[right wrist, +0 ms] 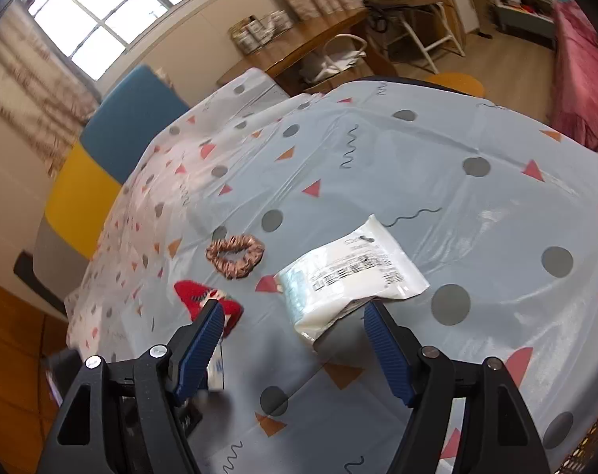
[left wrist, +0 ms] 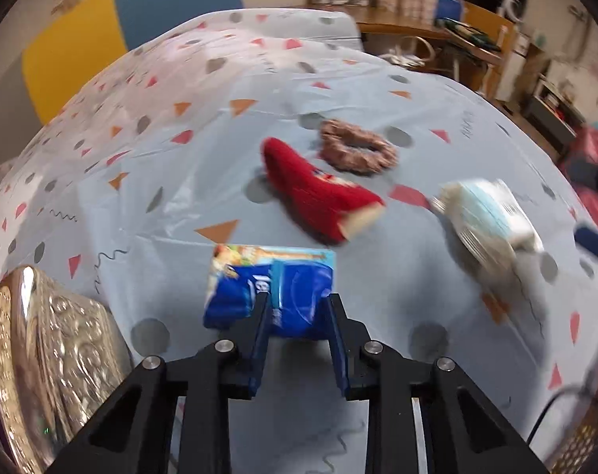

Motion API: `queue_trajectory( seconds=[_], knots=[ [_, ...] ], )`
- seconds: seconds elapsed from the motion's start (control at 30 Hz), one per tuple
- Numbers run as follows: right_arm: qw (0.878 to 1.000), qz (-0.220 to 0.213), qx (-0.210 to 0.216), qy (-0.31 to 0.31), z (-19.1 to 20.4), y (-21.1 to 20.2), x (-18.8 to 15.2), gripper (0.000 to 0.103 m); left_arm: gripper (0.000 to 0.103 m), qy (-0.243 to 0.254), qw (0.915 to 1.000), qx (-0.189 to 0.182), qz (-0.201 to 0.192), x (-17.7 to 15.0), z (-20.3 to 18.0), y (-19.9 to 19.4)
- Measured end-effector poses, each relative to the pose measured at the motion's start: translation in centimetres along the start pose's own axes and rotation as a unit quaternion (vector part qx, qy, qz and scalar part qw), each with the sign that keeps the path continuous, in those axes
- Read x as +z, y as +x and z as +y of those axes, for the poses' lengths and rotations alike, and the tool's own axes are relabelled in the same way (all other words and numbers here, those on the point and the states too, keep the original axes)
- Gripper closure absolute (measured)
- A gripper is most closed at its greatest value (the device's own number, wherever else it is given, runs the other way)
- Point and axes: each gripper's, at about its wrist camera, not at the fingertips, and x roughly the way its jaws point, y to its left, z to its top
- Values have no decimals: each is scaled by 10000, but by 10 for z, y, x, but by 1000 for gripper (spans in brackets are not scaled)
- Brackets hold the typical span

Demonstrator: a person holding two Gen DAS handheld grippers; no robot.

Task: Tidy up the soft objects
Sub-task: 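Grasp the blue Tempo tissue pack with the left tool while the right tool approaches the brown scrunchie, then lift the Tempo pack with the left tool while the right tool grasps the brown satin scrunchie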

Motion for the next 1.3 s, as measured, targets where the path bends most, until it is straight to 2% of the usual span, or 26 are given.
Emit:
queue_trajectory(
  seconds=[0.07, 0.13, 0.2, 0.23, 0.33, 0.43, 0.5, 0.57, 0.67, 0.77, 0.8, 0.83, 0.97, 1.13, 1.3],
  knots=[
    [10000, -52, 21, 69, -3, -2, 2, 28, 75, -82, 9999, -130, -60, -4, 1, -4],
    [9999, 65, -20, 112, -4, 3, 0, 28, 73, -330, 9986, -414, -42, -4, 9, -8],
    [9999, 153, -40, 38, 0, 7, -1, 28, 54, -629, 9959, -643, -16, -3, 19, -12],
    [9999, 98, -96, -32, 2, 6, -1, 28, 44, -702, 9954, -648, -44, -2, 20, -14],
    [9999, -4, -82, -72, 3, 2, -1, 28, 41, -840, 9943, -644, -83, 4, 29, -21],
    [10000, 52, 17, 43, -2, 2, 0, 28, 25, -908, 9938, -637, 88, 15, 34, -19],
    [9998, 82, 95, 144, -5, 2, 1, 28, 22, -879, 9944, -545, 197, 20, 36, -15],
    [9996, 120, 152, 215, -7, 2, 1, 28, 12, -686, 9954, -523, 407, 25, 33, -6],
    [9991, 206, 223, 284, -9, 4, 0, 28, 12, -435, 9958, -453, 670, 24, 26, 9],
    [9991, 228, 254, 263, -9, 4, 0, 28, 13, -341, 9968, -178, 700, 18, 24, 20],
    [9991, 226, 255, 256, -9, 3, -1, 28, 15, -307, 9967, -189, 732, 16, 23, 25],
    [9991, 223, 259, 246, -9, 3, -1, 28, 28, -282, 9967, -176, 741, 14, 23, 27],
    [9993, 258, 256, 86, -1, 3, 0, 28, 29, -248, 9975, -186, 630, 5, 19, 26],
    [9945, 559, 199, -859, 36, 21, 16, 28, 29, -243, 9980, -267, 511, -11, 13, 16],
    [9759, 891, -23, -1991, 80, 70, 35, 28, 29, -304, 9981, -327, 425, -19, 12, 11]
  ],
)
